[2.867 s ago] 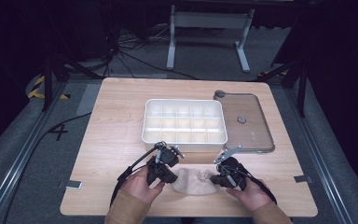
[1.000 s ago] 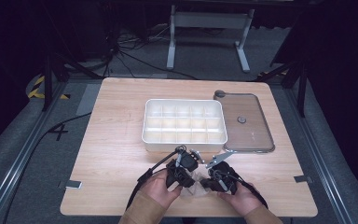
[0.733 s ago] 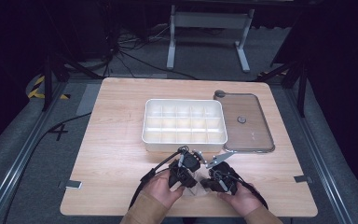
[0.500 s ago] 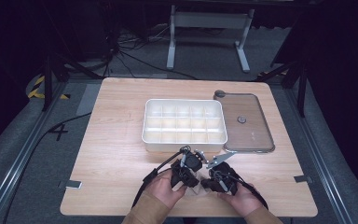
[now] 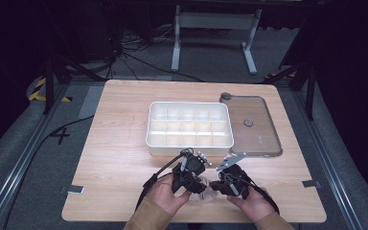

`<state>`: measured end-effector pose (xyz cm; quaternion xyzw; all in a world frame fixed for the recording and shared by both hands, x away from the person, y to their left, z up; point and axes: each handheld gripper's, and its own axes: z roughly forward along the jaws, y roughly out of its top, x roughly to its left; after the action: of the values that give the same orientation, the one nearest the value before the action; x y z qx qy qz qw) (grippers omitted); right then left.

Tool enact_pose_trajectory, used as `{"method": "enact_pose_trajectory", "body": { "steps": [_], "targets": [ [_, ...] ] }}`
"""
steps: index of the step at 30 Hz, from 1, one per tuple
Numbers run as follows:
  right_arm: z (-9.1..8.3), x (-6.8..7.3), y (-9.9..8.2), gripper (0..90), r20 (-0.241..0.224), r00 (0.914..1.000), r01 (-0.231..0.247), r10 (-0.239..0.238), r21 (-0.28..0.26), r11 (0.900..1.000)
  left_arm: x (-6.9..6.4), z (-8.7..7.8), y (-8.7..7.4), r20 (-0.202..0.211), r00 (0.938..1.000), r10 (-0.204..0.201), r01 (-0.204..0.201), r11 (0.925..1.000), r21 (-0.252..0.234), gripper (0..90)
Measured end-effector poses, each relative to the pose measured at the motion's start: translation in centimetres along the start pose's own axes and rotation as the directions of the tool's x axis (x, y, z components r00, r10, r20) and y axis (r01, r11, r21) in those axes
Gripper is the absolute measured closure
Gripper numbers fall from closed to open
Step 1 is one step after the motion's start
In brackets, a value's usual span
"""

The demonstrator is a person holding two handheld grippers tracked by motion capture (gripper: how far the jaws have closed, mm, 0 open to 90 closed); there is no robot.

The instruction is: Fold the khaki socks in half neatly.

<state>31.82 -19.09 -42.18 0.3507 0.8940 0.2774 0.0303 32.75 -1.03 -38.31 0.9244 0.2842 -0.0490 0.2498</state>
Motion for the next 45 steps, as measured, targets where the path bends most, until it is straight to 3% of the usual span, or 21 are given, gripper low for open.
{"method": "enact_pose_trajectory", "body": {
  "steps": [10,14,19,29,36,45],
  "targets": [
    [-2.3,1.5,1.5,89.1,-0.014,0.9985,0.051,-0.053,-0.096,0.9941,1.3,-2.2,-1.6,-0.054,0.9975,-0.046,0.046,0.9989,-0.011,74.9],
    [-1.9,2.7,2.2,89.1,-0.038,0.9955,0.082,-0.086,-0.103,0.9914,1.6,-2.4,-2.2,-0.063,0.9951,-0.077,0.076,0.9971,-0.005,75.7],
    [-0.4,3.9,2.7,89.1,-0.044,0.9909,0.125,-0.128,-0.066,0.9900,1.9,-2.5,-2.7,-0.070,0.9939,-0.085,0.086,0.9963,-0.002,77.6],
    [-0.1,2.7,2.0,89.1,-0.025,0.9954,0.092,-0.093,-0.044,0.9948,1.9,-2.1,-2.4,-0.081,0.9924,-0.093,0.094,0.9954,0.018,82.8],
    [-0.2,2.2,1.3,89.1,-0.021,0.9972,0.071,-0.072,-0.037,0.9968,1.2,-0.9,-1.6,-0.061,0.9974,-0.038,0.040,0.9987,0.031,87.3],
    [-0.1,1.6,0.6,89.1,-0.014,0.9988,0.046,-0.046,-0.021,0.9987,1.2,0.8,-1.0,-0.060,0.9980,-0.019,0.023,0.9970,0.074,89.3]
  ]
}}
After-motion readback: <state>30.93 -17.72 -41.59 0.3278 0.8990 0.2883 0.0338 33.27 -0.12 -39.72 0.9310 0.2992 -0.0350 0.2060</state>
